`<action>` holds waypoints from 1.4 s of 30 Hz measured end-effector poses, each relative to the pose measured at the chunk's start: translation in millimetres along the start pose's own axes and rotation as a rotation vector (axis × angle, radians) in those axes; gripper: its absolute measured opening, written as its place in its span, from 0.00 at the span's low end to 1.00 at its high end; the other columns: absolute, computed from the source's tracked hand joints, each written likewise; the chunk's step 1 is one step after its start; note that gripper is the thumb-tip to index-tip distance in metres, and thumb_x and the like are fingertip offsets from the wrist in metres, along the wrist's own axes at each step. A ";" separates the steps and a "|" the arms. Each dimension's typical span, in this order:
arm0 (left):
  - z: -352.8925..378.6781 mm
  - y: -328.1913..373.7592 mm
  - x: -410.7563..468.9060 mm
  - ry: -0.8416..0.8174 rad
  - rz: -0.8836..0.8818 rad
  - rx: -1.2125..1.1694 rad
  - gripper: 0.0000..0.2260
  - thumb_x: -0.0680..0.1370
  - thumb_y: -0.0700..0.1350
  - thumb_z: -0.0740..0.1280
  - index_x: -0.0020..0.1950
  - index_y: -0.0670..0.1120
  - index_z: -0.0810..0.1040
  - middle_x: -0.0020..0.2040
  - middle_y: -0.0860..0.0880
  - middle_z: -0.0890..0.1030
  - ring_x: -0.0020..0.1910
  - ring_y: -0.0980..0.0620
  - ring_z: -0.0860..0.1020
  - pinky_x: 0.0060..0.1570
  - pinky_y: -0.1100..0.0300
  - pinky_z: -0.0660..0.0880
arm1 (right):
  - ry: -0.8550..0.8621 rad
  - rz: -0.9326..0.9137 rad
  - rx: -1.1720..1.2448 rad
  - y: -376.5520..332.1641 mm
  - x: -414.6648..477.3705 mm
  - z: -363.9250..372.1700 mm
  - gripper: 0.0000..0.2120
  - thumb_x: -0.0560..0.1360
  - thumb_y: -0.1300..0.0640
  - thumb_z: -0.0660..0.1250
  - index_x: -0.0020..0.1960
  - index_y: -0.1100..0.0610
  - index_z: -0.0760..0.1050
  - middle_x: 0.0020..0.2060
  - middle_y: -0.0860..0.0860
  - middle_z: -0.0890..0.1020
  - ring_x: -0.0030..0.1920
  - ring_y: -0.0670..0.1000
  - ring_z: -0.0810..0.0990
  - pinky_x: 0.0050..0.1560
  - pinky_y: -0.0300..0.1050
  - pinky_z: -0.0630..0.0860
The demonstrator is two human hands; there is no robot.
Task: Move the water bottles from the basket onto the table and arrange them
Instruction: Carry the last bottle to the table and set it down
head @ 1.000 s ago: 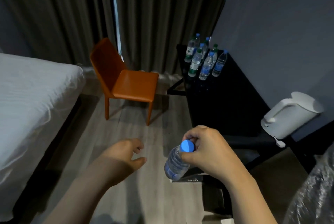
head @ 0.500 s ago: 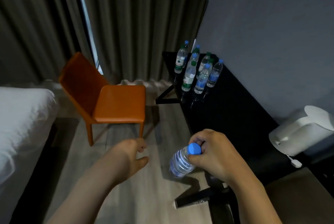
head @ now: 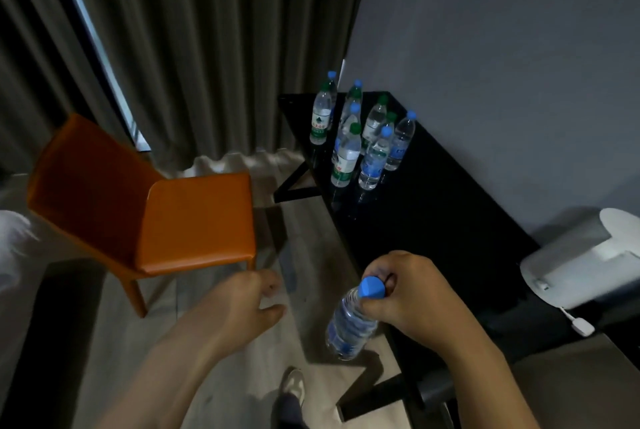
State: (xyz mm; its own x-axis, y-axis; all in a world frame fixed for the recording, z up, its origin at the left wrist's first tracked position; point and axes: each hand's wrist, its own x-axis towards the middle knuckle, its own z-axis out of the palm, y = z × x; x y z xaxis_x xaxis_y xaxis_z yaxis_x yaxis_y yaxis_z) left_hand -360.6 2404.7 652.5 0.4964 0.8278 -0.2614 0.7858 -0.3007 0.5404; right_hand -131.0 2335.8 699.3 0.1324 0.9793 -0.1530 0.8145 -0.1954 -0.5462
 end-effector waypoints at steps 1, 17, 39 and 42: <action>-4.1 0.1 14.3 -0.004 0.014 0.001 0.14 0.76 0.52 0.67 0.61 0.52 0.75 0.57 0.55 0.79 0.58 0.57 0.76 0.59 0.61 0.73 | 0.006 0.003 0.012 4.0 13.4 -2.4 0.07 0.64 0.56 0.75 0.39 0.48 0.78 0.39 0.45 0.78 0.37 0.44 0.79 0.36 0.37 0.77; -56.0 19.9 206.2 -0.068 0.124 0.068 0.03 0.77 0.49 0.67 0.49 0.52 0.75 0.48 0.57 0.76 0.51 0.58 0.76 0.46 0.68 0.69 | 0.014 0.035 0.048 56.6 198.4 -51.4 0.09 0.62 0.55 0.75 0.40 0.48 0.78 0.42 0.45 0.76 0.40 0.44 0.77 0.40 0.41 0.78; -109.0 -31.9 435.2 -0.347 0.336 0.098 0.16 0.74 0.52 0.69 0.60 0.50 0.75 0.56 0.52 0.79 0.53 0.57 0.77 0.56 0.58 0.76 | 0.189 0.448 0.083 54.8 327.2 -44.4 0.10 0.64 0.56 0.74 0.42 0.48 0.77 0.42 0.44 0.77 0.38 0.44 0.78 0.34 0.36 0.76; -106.9 -33.8 446.6 -0.393 0.339 0.094 0.16 0.75 0.52 0.69 0.60 0.51 0.75 0.57 0.52 0.78 0.53 0.57 0.77 0.56 0.58 0.76 | 0.197 0.486 0.076 58.8 334.0 -38.9 0.10 0.65 0.56 0.74 0.42 0.47 0.76 0.44 0.44 0.76 0.40 0.44 0.78 0.36 0.35 0.75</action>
State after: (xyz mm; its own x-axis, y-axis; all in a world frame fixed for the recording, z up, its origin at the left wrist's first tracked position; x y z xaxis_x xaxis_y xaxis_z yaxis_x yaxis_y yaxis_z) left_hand -204.9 2835.1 603.0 0.8150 0.4420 -0.3747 0.5782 -0.5770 0.5769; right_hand -16.9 2653.4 648.1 0.5942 0.7646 -0.2497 0.5906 -0.6255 -0.5098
